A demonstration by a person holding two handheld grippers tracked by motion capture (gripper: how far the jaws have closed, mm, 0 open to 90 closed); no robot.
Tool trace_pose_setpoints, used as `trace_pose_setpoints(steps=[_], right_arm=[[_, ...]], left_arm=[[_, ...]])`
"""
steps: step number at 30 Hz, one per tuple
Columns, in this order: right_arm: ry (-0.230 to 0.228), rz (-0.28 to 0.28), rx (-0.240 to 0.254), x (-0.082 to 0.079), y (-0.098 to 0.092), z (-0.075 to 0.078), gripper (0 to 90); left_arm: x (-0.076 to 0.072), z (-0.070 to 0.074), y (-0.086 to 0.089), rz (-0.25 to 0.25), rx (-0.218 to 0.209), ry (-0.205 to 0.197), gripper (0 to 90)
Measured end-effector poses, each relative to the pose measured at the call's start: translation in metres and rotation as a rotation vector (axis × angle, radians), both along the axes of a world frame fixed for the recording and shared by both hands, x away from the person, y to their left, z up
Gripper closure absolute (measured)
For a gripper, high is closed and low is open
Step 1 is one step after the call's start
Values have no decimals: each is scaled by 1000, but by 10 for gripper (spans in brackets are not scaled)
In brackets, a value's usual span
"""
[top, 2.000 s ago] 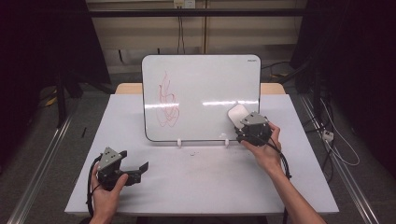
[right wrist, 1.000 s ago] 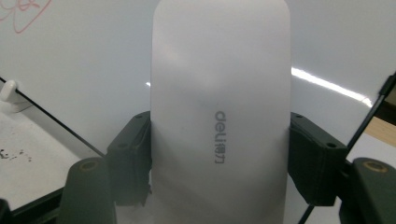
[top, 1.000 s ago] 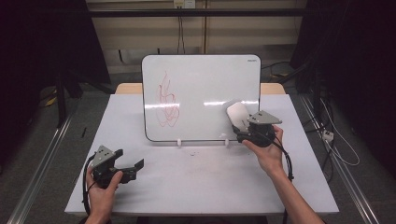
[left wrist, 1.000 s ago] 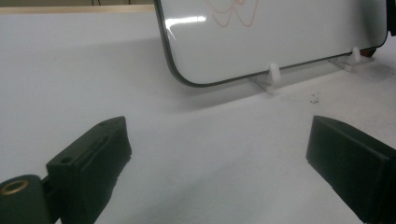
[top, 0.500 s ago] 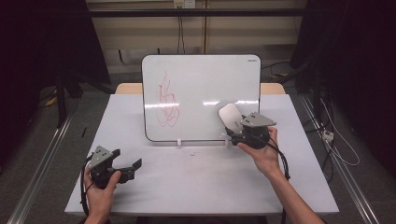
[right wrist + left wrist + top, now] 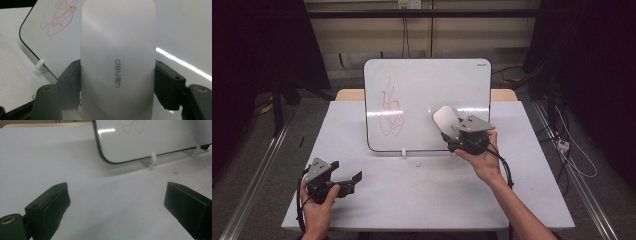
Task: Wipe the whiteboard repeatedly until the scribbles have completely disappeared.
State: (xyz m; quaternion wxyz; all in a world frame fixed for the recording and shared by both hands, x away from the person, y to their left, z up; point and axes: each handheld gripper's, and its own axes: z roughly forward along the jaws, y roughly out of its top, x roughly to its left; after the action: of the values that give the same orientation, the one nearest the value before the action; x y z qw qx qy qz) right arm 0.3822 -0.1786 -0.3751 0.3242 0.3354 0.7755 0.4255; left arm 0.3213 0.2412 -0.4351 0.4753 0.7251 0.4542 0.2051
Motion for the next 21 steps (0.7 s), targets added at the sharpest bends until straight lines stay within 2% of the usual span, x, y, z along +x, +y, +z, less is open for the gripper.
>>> trace_pose_setpoints(steps=[6,13,20,21], right_arm=[[-22,18,-6,3,14,5,316],[-58,51,-8,8,33,18,316],[-65,71,-25,14,47,23,316],[-69,73,-28,15,49,24,316]], left_arm=[[3,-1,-2,-15,8,7,60],[4,0,-2,-18,0,4,60],[3,0,-2,-23,8,3,60],[3,0,-2,-18,-1,2,60]])
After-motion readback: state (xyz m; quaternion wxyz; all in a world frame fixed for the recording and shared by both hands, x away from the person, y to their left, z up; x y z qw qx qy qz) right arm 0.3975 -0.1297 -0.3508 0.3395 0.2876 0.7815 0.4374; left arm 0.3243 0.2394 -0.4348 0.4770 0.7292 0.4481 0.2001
